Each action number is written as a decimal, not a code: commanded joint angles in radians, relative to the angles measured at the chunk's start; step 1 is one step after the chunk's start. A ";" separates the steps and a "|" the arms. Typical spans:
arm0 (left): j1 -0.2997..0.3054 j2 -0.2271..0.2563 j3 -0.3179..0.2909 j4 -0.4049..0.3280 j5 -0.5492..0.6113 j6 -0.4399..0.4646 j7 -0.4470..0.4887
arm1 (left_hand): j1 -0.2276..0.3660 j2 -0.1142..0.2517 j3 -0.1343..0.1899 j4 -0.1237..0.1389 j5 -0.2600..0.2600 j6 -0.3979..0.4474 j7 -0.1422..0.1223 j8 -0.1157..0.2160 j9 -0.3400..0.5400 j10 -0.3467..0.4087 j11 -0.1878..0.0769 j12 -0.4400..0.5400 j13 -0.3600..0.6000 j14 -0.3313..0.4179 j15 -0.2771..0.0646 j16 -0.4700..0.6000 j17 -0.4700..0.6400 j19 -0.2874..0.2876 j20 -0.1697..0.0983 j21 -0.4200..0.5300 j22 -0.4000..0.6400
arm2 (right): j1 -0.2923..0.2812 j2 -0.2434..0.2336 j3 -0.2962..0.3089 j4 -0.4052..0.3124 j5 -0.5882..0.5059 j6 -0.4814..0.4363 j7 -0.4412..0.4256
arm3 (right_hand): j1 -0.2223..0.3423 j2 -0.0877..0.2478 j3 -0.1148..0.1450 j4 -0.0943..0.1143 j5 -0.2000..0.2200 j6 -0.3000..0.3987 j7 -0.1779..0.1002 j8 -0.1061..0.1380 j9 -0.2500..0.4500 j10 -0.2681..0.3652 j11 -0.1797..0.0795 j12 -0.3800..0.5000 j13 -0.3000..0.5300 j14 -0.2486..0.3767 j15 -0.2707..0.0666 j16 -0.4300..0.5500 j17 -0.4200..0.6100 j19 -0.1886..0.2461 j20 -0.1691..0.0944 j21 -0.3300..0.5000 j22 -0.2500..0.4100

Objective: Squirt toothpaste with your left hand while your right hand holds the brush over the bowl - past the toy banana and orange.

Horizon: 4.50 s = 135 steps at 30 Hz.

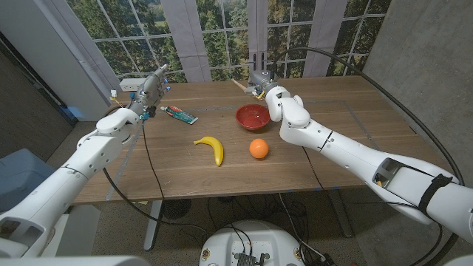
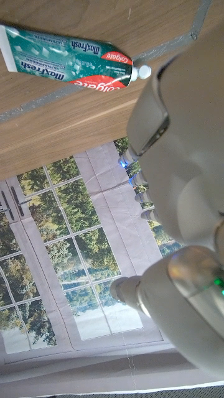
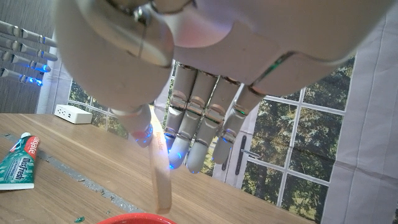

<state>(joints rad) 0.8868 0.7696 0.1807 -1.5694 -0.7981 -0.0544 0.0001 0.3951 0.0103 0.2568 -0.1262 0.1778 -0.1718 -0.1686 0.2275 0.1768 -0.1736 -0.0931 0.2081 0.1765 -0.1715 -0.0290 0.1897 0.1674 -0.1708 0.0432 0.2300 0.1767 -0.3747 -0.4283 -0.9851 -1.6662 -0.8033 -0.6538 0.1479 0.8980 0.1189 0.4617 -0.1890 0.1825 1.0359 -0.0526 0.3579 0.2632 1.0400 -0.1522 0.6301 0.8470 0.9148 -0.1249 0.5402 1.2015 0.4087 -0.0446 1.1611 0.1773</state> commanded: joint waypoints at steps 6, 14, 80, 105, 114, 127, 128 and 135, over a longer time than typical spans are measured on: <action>-0.018 -0.050 -0.001 0.038 0.008 -0.068 -0.020 | -0.073 0.023 -0.007 0.005 0.013 0.016 -0.011 0.014 -0.006 -0.084 -0.069 0.011 -0.003 -0.118 -0.067 0.001 0.001 0.020 -0.058 -0.001 0.001 | 0.036 0.011 -0.034 0.066 0.053 -0.019 0.002 | 0.018 0.016 0.053 0.039 0.008 0.026 -0.016 0.006 0.004 0.039 -0.037 0.000 -0.001 0.009 -0.091 -0.002 0.002 -0.002 -0.070 0.007 0.000; -0.030 -0.066 0.001 0.054 0.007 -0.088 -0.032 | -0.163 0.091 -0.002 0.043 0.025 0.150 0.017 0.003 -0.009 0.037 -0.071 0.014 -0.005 -0.046 -0.104 0.003 0.003 0.069 -0.107 -0.010 -0.001 | 0.049 0.018 -0.047 0.098 0.081 -0.014 -0.005 | 0.017 0.017 0.053 0.040 0.007 0.025 -0.014 0.004 0.004 0.038 -0.039 0.000 0.000 0.009 -0.089 -0.002 0.001 -0.003 -0.070 0.007 0.000; 0.016 -0.070 -0.027 0.008 -0.008 -0.132 -0.030 | -0.272 0.196 0.314 0.295 0.144 0.255 0.087 -0.049 -0.007 0.159 -0.022 -0.018 -0.005 0.100 -0.115 -0.014 0.001 0.240 -0.178 -0.017 -0.002 | 0.096 0.043 -0.159 0.160 0.148 -0.080 0.074 | 0.005 0.003 0.046 0.040 -0.009 0.004 0.008 -0.028 -0.016 0.039 0.009 -0.053 -0.082 0.000 -0.078 -0.011 -0.015 0.000 -0.033 0.007 -0.001; 0.029 -0.067 -0.038 0.013 -0.012 -0.153 -0.050 | -0.263 0.188 0.349 0.279 0.144 0.253 0.088 -0.050 -0.007 0.157 -0.018 -0.020 -0.005 0.098 -0.107 -0.016 -0.001 0.243 -0.172 -0.022 -0.003 | 0.116 0.030 -0.193 0.119 0.136 -0.154 0.099 | -0.183 -0.168 -0.091 0.062 0.024 -0.252 -0.006 -0.136 -0.044 -0.266 0.047 -0.324 -0.256 -0.264 -0.047 -0.251 -0.274 -0.055 0.025 -0.075 -0.005; 0.027 -0.067 -0.038 0.019 -0.013 -0.154 -0.051 | -0.261 0.187 0.358 0.276 0.144 0.248 0.090 -0.051 -0.007 0.153 -0.016 -0.022 -0.005 0.096 -0.106 -0.017 -0.001 0.243 -0.171 -0.024 -0.003 | 0.079 0.000 -0.121 0.094 0.217 -0.062 0.046 | -0.301 -0.137 -0.154 0.123 0.038 -0.379 0.027 -0.160 -0.046 -0.399 0.099 -0.418 -0.284 -0.350 0.004 -0.280 -0.317 -0.074 0.053 -0.123 -0.003; 0.023 -0.072 -0.037 0.029 -0.018 -0.154 -0.057 | -0.260 0.184 0.369 0.272 0.142 0.243 0.090 -0.052 -0.008 0.147 -0.017 -0.023 -0.004 0.090 -0.106 -0.018 -0.001 0.243 -0.167 -0.026 -0.003 | 0.046 -0.013 -0.057 0.090 0.295 0.020 -0.012 | -0.352 -0.014 -0.136 0.143 0.000 -0.557 0.004 -0.178 -0.052 -0.597 0.113 -0.455 -0.328 -0.514 0.020 -0.342 -0.388 -0.155 0.044 -0.202 -0.005; 0.022 -0.072 -0.036 0.030 -0.018 -0.154 -0.058 | -0.259 0.183 0.370 0.272 0.142 0.242 0.090 -0.053 -0.008 0.146 -0.018 -0.023 -0.004 0.090 -0.105 -0.018 -0.001 0.243 -0.166 -0.026 -0.003 | 0.043 -0.014 -0.050 0.089 0.304 0.029 -0.016 | -0.361 -0.008 -0.137 0.147 -0.001 -0.568 0.002 -0.177 -0.052 -0.610 0.112 -0.456 -0.333 -0.519 0.020 -0.342 -0.395 -0.158 0.037 -0.207 -0.006; 0.022 -0.070 -0.035 0.029 -0.017 -0.151 -0.057 | -0.259 0.182 0.375 0.270 0.140 0.239 0.093 -0.053 -0.008 0.144 -0.013 -0.024 -0.004 0.089 -0.104 -0.018 -0.001 0.243 -0.166 -0.027 -0.003 | 0.004 -0.031 0.023 0.105 0.402 0.166 -0.075 | -0.432 0.069 -0.089 0.209 0.010 -0.713 -0.006 -0.183 -0.059 -0.748 0.092 -0.460 -0.390 -0.649 0.010 -0.361 -0.473 -0.189 -0.012 -0.260 -0.008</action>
<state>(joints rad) 0.9109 0.7000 0.1430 -1.5434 -0.8140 -0.2078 -0.0552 0.1280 0.1226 0.6269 0.1446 0.3178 0.0714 -0.0748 0.1772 0.1678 -0.0237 -0.1033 0.1847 0.1698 -0.0732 -0.0339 0.1733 0.1630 0.0630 -0.0357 0.2025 0.1726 -0.3262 -0.4382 -1.0469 -1.5723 -0.5135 -0.6381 0.1422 0.4780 0.1726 0.3546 0.0001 0.1847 0.3702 -0.0609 0.1771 0.2044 0.3360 -0.0536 0.1770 0.4748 0.3017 -0.0414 0.1815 0.7535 0.2209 -0.0358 0.9139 0.1673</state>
